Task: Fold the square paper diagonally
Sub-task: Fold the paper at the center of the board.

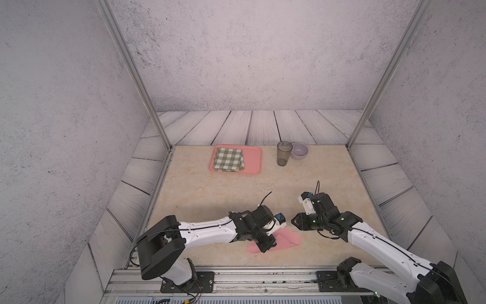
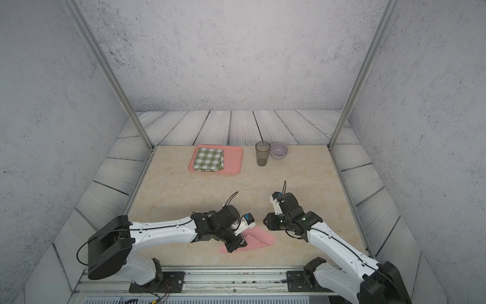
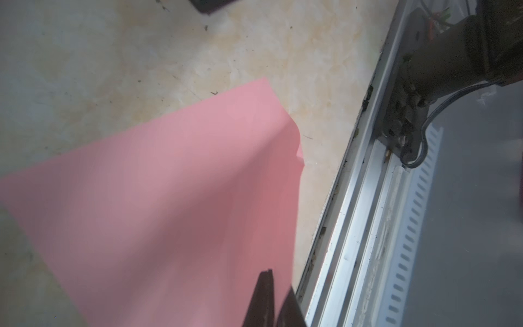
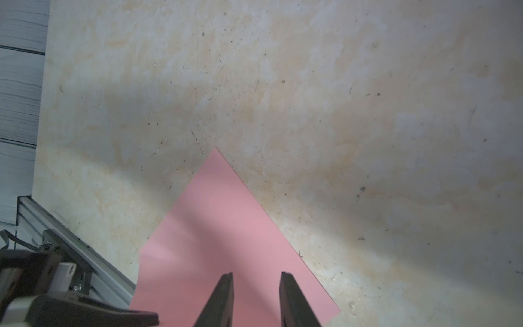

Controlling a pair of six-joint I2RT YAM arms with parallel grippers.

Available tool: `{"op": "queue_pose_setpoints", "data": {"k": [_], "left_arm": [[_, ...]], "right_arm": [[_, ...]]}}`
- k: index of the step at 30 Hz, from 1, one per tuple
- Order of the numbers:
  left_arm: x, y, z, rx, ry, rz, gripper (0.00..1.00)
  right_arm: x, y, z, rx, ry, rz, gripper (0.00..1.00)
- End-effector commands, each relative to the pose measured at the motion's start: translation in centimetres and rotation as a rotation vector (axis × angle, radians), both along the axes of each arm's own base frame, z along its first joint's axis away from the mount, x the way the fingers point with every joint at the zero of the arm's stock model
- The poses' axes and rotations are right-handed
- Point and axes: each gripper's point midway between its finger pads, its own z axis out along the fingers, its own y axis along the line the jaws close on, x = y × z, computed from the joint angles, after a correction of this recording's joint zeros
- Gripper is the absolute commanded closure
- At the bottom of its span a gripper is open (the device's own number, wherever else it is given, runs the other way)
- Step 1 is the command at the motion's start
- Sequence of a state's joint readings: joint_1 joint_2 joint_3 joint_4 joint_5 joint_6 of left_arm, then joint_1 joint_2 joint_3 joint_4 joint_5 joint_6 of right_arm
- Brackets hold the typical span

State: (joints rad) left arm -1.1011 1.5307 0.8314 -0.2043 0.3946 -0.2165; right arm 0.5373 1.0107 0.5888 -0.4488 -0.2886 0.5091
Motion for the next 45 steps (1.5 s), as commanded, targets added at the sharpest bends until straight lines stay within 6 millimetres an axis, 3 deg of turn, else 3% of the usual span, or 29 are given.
{"op": "queue_pose_setpoints", "data": {"k": [1,5,9,14,19,24,33,45], "left_arm": [[0.9,-0.4,-1.0,0.007,-0.015,0.032,0.95],[1.3,-1.0,-1.3,-0.018,-0.01,0.048,0.95],[1.1,-1.3,-1.3,-0.025,0.006,0.04,0.95],[0.7,-0.6,-1.5,-0.017,0.009,0.036,0.95],[0.7,-0.1,-0.7,-0.023,-0.016,0.033,0.95],[1.1,-0.3,0.1,-0.023,-0.046,0.019,0.96],[1.3,-0.9,0.4,-0.032,-0.049,0.011,0.97],[3.2,-0.2,0.7,-0.022,-0.07,0.041,0.97]], "right_arm": [[-0.3,0.9,1.7,0.045,-0.036,0.073,0.67],[-1.9,1.4,2.6,0.115,-0.057,0.132,0.56],[-3.0,1.1,2.1,0.133,-0.052,0.135,0.51],[-1.7,1.2,0.8,0.096,-0.011,0.101,0.67],[-0.6,3.7,-0.6,0.11,0.104,0.167,0.81],[-0.3,4.9,-2.1,0.105,0.142,0.213,0.82],[0.0,5.1,-4.8,0.046,0.189,0.224,0.82],[-0.8,3.7,-7.6,-0.05,0.246,0.2,0.92]]}}
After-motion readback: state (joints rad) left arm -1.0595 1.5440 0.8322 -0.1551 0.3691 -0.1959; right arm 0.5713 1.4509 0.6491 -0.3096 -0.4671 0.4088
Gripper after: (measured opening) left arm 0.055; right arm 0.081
